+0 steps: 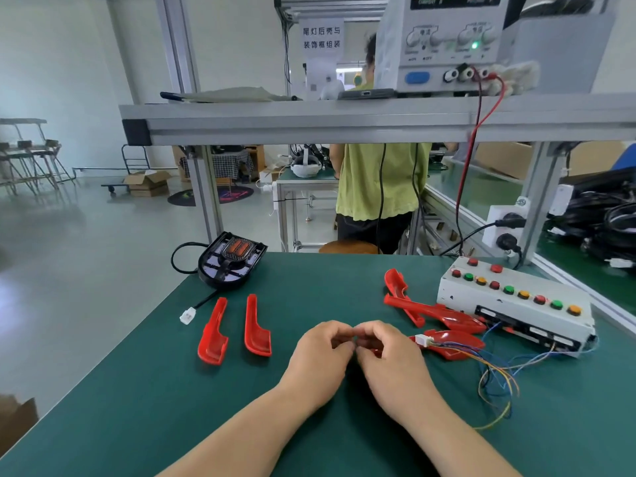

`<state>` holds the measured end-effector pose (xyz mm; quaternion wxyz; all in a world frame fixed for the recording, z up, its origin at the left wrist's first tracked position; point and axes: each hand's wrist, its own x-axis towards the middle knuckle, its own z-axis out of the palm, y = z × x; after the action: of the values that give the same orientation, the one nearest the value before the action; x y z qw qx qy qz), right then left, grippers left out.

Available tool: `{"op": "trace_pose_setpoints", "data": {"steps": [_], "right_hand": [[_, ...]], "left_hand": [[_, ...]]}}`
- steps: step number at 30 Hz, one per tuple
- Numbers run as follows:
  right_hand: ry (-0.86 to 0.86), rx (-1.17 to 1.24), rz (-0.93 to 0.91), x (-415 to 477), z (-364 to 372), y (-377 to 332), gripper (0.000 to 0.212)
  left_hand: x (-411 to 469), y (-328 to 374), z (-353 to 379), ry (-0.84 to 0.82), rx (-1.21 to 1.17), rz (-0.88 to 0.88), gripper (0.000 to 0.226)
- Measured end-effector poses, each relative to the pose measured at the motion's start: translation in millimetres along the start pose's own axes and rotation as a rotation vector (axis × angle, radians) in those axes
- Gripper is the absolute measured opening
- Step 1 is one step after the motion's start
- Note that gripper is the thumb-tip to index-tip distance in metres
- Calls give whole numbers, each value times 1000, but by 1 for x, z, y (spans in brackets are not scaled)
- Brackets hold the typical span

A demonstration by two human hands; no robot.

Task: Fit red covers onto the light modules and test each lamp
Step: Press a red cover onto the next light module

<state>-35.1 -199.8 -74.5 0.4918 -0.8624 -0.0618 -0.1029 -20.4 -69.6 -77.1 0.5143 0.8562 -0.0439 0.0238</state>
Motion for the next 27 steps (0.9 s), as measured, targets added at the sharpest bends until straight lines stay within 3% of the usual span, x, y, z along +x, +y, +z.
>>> {"op": "trace_pose_setpoints", "data": {"steps": [19,27], "right_hand": [[-2,22,-27,-3,1,-1,38],[-7,57,-38,-1,2,-1,38]], "left_hand": [[-1,1,1,0,-36,-8,24],[40,27,-43,197,76,140,23]]}}
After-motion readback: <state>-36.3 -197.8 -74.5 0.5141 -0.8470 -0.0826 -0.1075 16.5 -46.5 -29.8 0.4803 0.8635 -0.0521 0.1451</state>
